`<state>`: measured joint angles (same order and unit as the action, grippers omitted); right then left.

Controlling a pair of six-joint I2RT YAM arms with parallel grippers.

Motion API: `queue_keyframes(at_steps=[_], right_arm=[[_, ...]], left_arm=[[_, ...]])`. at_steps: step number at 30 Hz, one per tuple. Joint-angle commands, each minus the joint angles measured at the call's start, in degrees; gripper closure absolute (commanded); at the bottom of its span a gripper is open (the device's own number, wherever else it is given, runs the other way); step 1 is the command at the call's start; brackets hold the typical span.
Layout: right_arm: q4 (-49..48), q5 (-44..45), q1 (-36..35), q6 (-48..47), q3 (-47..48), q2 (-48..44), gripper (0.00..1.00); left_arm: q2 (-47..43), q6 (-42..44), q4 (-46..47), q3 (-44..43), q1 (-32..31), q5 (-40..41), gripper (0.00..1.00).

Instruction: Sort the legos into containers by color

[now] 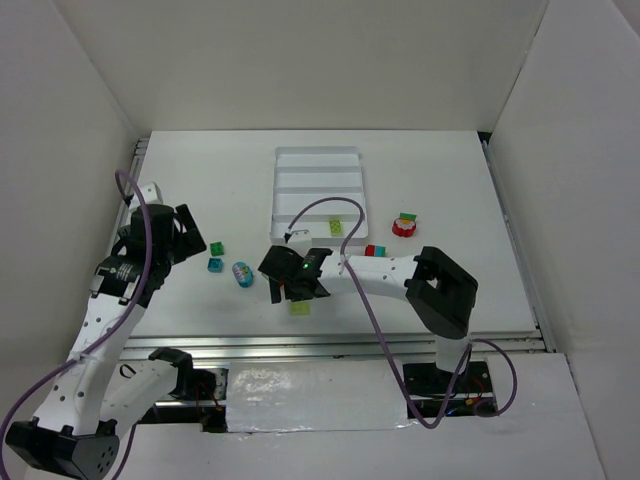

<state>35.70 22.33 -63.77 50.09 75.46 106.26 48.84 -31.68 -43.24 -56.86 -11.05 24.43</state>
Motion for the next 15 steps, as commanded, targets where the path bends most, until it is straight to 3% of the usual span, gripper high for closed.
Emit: queue_keyframes(at_steps=[1,9,15], right_arm=[[-0.02,2.02,-0.30,2.38,-0.66,0.26,0.03],[0.42,1.49,-2.32,2.82,-1.37,2.81,0.07],[-4.93,2.72,-4.79,-4.98,-4.79,0.28,0.03]], left_arm=[[-1.12,0.39,1.23,-0.27,0.24,0.19,0.01],[-1.03,0.48,1.23,-0.27,0.33,-0.17,0.00],[-0.85,0.83,1.67,-0.09,0.24,-0.78,0.00]])
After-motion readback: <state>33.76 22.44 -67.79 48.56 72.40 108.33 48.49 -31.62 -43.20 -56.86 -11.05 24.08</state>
